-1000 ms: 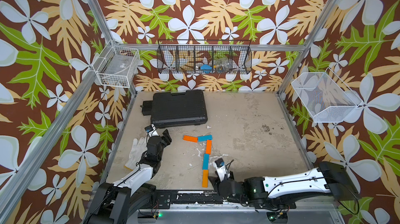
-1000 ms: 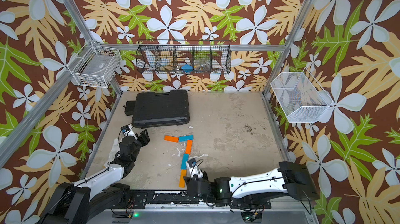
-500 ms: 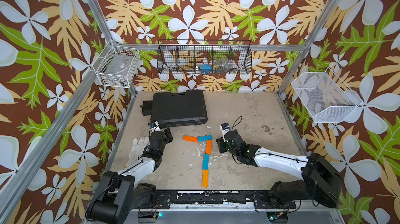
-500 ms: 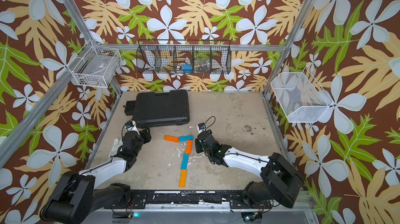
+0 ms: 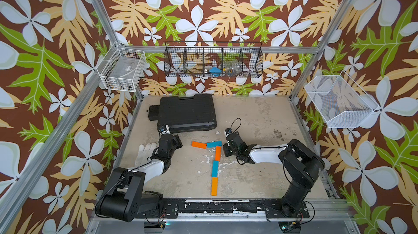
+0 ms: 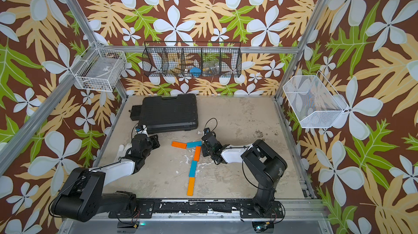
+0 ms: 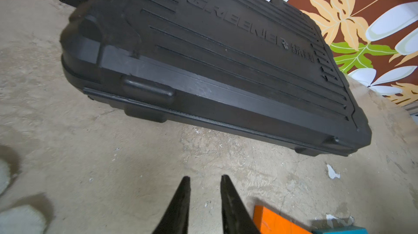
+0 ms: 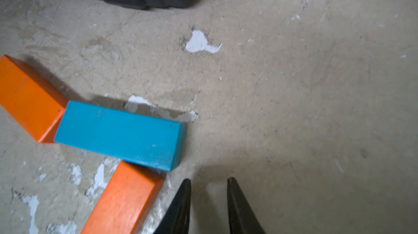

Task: Assemble the number 7 with building blocks
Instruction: Adjust the building block at the center of the board.

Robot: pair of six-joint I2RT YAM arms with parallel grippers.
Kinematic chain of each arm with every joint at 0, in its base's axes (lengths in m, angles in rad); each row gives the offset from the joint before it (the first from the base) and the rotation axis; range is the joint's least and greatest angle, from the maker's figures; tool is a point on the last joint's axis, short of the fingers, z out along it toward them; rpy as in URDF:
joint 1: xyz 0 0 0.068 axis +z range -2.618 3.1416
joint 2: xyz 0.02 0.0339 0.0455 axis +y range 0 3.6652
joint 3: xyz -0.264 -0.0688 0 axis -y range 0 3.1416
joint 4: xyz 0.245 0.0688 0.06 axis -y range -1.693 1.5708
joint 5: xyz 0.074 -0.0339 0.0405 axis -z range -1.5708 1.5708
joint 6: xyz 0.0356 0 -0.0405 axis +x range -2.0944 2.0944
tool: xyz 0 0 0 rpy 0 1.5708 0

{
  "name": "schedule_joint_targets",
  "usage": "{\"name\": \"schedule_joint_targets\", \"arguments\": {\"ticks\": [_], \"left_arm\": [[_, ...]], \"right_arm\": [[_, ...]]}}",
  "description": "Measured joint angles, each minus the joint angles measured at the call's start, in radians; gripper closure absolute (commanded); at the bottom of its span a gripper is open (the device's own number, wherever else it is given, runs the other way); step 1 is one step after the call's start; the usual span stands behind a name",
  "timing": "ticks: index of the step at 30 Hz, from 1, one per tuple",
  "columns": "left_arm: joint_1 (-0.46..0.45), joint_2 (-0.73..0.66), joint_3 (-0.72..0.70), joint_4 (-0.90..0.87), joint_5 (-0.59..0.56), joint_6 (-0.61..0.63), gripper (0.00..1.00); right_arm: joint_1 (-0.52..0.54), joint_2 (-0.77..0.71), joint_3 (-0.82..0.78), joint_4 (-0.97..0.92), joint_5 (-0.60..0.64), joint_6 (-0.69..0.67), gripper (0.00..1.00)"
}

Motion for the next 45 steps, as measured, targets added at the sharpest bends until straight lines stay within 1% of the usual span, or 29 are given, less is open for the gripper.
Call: {"name": "schedule_joint_targets", "arguments": {"ticks": [9,23,33,45], "left_arm": [[0.0,0.033,0.016,-0.016,0.022,-0.002,0.86],[0.0,0.033,0.017,-0.023,0.022,-0.002,0.85],[0.0,0.034,0.021,-0.026,0.022,-0.002,0.85],[0.0,0.037,0.023,-0.028,0.022,-0.002,0.84]], "right_arm": [[-0.016,0.059,0.07,-0.004,0.029,-0.028,0.71],[-0.017,0.031,0.032,0.014,-0.025,-0.017,0.71],[-0.016,0.042,0.039,0.031,-0.065,-0.013,0.72],[-0.003,0.057,0.045,0.054,-0.076,-0.002,0.72]]}}
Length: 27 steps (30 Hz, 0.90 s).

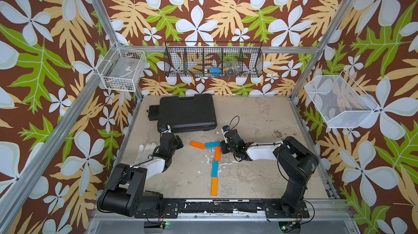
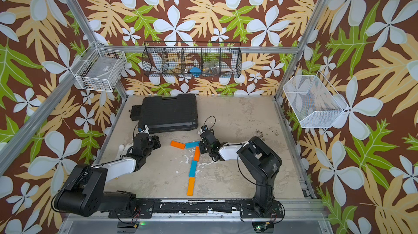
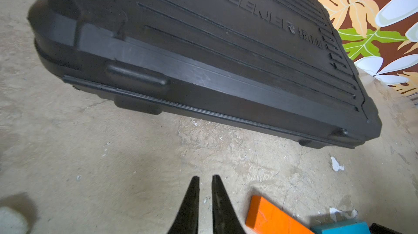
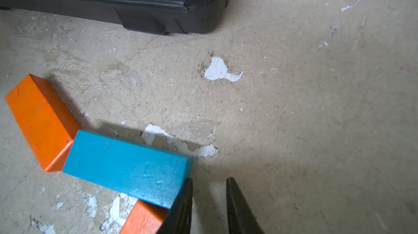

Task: Assemble the number 7 with building blocks
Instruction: Adjust the building block at the center of the board.

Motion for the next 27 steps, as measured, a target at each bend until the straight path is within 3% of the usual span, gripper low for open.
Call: {"name": "schedule_joint_targets", "arguments": {"ticks": [11,16,23,27], "left_arm": [[0.0,0.005,0.0,-0.003,0.0,0.0,0.84],[0.0,0.035,0.01,0.0,0.019,0.003,0.77],[0.0,0.05,0.017,0.013,0.082,0.011,0.76],[0.0,0.024,0.005,0.021,0.071,0.01,0.75]], "right_arm": [[0.008,0.004,0.016,-0.025,0.024,0.006,0.72],[0.009,-0.013,0.022,-0.076,0.063,0.003,0.73],[0.019,-0.222,-0.057,-0.143,0.169,-0.022,0.73],[0.097,-0.294,-0.016,-0.16,0.182,-0.066,0.74]]}}
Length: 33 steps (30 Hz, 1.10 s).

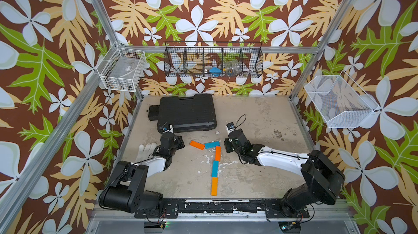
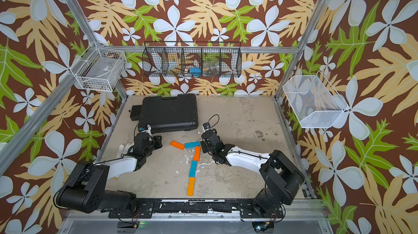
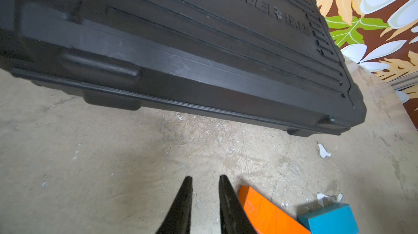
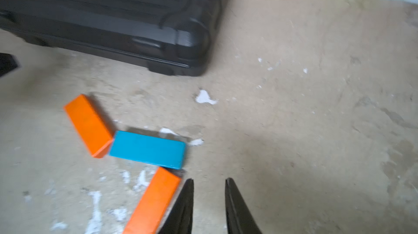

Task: Assemble the number 7 with building blocks
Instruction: Adjust the building block at the center of the board.

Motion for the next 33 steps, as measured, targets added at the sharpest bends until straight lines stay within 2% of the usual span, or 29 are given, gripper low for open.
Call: {"name": "schedule_joint_targets", "arguments": {"ticks": [4,7,11,19,26,33], "left_arm": [[0.0,-0.019,-0.014,0.0,-0.032,-0.005,0.75],[0.002,-0.032,-0.027,0.0,-0.056,-0.011,0.75],[0.005,-0.041,-0.039,0.0,-0.078,-0.02,0.75],[0.009,-0.028,-0.037,0.003,-0.086,-0.034,0.75],[0.009,-0.027,-0.037,0.004,-0.086,-0.034,0.75],[0.009,-0.019,-0.029,0.006,-0.085,-0.034,0.75]], "right_arm": [[0.111,0.101,0.136,-0.028,-0.061,-0.021,0.81],[0.155,0.204,0.205,-0.034,-0.141,-0.02,0.85],[0.159,0.309,0.258,-0.048,-0.23,-0.001,0.85],[0.161,0.4,0.333,-0.065,-0.337,0.02,0.86],[0.161,0.483,0.406,-0.126,-0.327,0.019,0.86],[0.161,0.514,0.443,-0.163,-0.256,0.016,0.86]]}}
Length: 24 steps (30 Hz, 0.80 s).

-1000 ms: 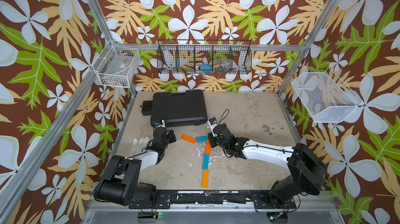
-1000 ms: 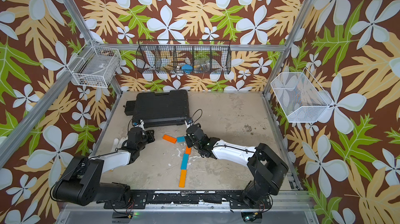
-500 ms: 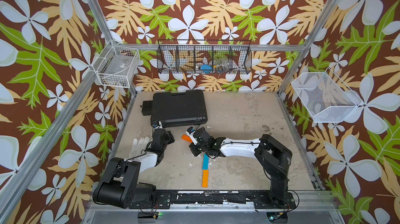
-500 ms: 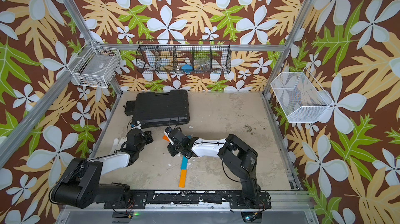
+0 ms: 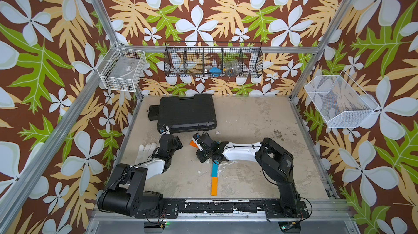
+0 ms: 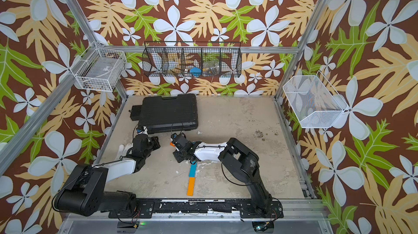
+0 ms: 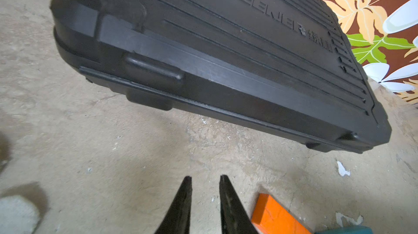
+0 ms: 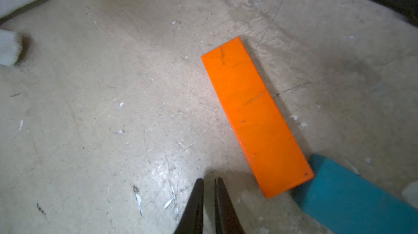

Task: Assemble the number 7 with building blocks
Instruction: Adjust the building block at the center of the board.

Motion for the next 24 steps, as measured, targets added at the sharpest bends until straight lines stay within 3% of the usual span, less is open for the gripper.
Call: {"name": "schedule_joint_targets", "arguments": {"ticks": [24], "left_arm": [[0.0,0.006,0.007,0.0,0.0,0.0,0.75]], "right_arm": [[0.0,0.029,0.053,-0.057,0.2,-0.022,0.89]]}}
